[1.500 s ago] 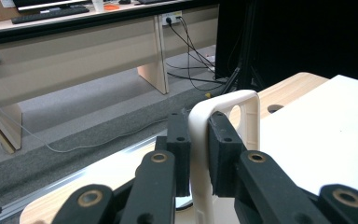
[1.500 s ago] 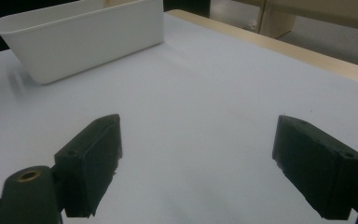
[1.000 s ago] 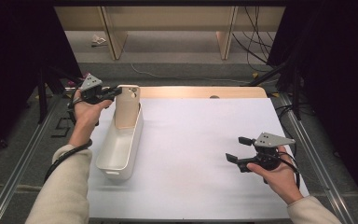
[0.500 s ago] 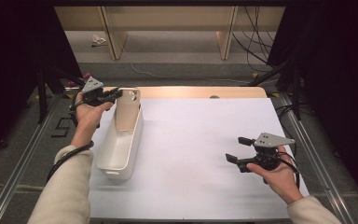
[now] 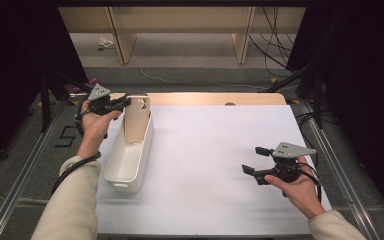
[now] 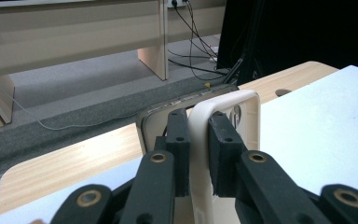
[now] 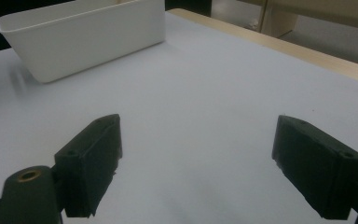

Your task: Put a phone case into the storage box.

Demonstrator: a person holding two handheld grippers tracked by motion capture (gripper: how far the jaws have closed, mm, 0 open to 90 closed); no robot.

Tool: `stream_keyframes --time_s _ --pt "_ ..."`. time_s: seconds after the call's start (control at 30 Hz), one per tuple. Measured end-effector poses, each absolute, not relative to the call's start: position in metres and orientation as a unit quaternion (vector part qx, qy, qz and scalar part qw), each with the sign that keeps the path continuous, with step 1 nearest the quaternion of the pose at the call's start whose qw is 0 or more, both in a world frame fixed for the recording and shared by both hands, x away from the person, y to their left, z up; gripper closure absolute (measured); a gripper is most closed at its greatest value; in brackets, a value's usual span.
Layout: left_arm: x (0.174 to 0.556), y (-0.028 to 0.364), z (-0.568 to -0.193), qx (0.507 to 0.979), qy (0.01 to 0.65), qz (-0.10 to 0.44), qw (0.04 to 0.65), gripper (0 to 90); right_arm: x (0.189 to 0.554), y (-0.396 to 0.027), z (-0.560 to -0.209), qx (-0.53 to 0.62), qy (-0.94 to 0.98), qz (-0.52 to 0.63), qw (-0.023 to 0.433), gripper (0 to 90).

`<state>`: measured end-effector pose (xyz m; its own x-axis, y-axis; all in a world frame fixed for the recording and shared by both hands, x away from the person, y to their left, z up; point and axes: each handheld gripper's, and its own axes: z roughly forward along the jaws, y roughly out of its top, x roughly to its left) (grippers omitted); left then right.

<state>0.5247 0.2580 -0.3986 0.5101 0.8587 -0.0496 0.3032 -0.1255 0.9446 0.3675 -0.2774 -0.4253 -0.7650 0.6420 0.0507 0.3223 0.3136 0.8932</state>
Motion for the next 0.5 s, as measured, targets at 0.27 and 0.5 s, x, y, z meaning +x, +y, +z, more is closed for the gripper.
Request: stream_keyframes --time_s 0.27,0.5 --pt "0.5256 0.2607 -0.4001 0.698 0.423 0.269 0.511 78.9 0.3675 -0.2774 -0.4255 0.303 0.795 0.501 0.159 16.8" --pt "0.5270 0.2600 -0.3982 0.704 0.428 0.279 0.494 75.6 0.3674 -0.2769 -0.4256 0.302 0.795 0.501 0.158 16.8"
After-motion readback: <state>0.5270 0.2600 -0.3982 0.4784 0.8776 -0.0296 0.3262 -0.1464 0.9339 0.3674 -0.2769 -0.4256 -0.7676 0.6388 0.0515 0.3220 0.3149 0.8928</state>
